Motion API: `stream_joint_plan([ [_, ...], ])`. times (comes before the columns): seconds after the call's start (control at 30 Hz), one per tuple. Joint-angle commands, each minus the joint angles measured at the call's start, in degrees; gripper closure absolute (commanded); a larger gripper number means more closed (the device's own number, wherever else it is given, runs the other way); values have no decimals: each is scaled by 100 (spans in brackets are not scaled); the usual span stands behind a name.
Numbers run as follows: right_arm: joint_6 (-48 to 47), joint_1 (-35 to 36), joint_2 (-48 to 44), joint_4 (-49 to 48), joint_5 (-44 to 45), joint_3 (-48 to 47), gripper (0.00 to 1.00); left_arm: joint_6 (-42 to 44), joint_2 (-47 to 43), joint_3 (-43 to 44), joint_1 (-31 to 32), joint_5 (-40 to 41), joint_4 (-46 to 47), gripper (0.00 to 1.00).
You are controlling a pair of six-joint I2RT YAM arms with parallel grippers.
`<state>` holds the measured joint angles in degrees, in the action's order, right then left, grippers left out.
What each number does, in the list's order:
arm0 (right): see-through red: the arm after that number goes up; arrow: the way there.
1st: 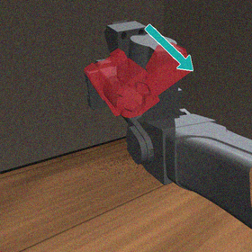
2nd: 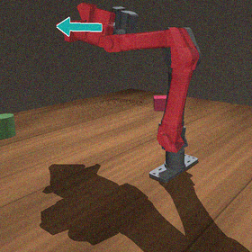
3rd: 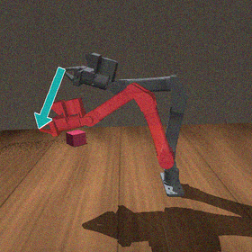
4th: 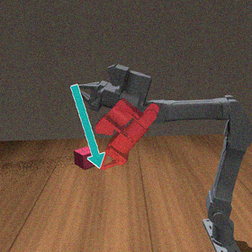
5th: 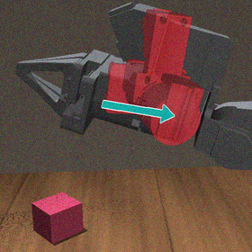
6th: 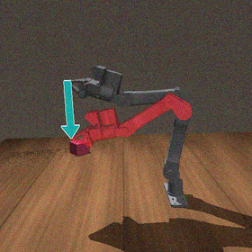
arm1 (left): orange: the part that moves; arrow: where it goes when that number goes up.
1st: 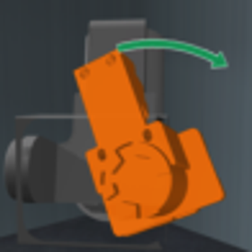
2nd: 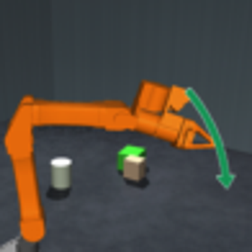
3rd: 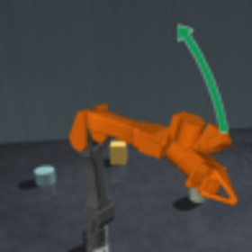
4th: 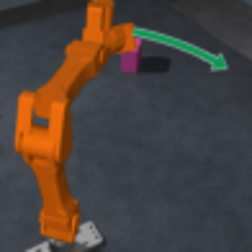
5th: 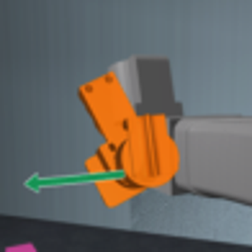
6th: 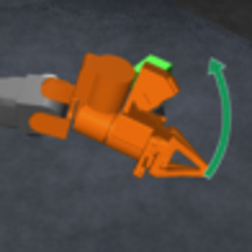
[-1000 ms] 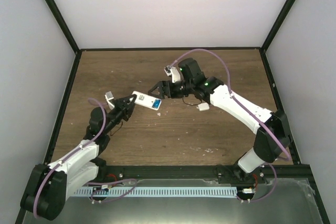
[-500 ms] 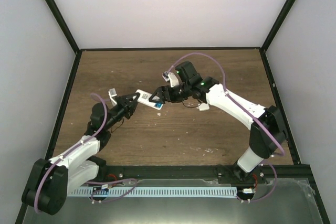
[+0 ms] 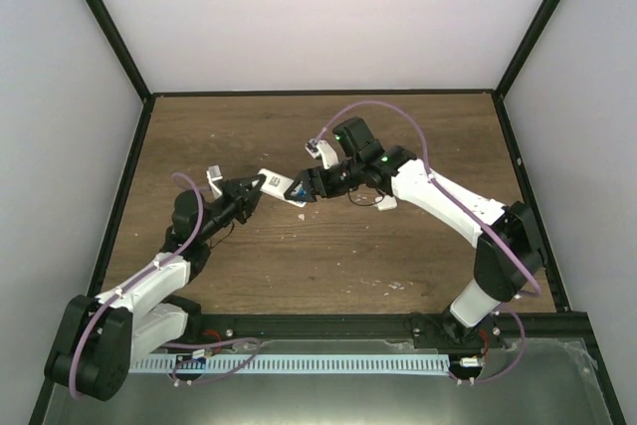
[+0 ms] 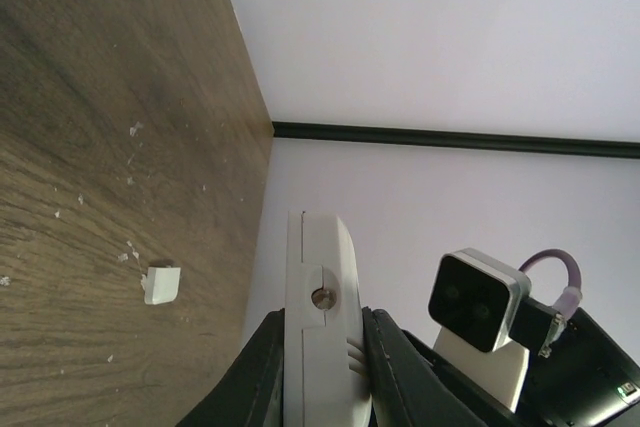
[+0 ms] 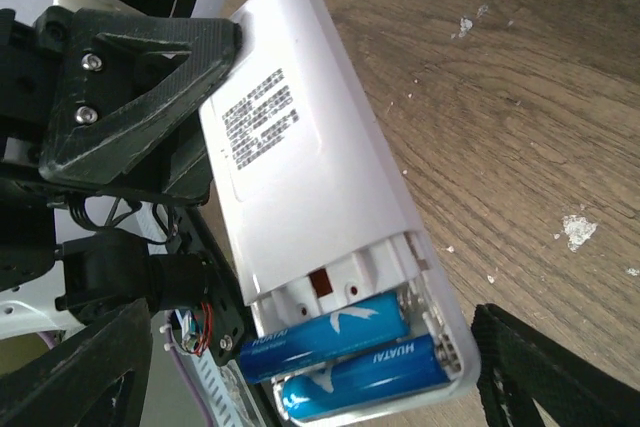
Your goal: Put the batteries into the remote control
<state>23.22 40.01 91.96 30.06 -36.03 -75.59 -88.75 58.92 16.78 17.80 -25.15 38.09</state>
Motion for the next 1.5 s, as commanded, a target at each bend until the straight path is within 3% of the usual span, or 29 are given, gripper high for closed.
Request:
stream_joint_plan([
  [0.0,-267,33,-260,71,-125,-119,21,-81,50,160,-73,-162,72,100],
  [0.2,-390,42,-178,182,-249,-259,30,-64,85,155,-182,-253,62,100],
  [0.93,-413,226,183,335,-104,-590,37,-81,379,280,-300,-507,232,100],
  [1.47,-416,253,211,417,24,-641,48,-81,527,323,-336,-613,329,100],
])
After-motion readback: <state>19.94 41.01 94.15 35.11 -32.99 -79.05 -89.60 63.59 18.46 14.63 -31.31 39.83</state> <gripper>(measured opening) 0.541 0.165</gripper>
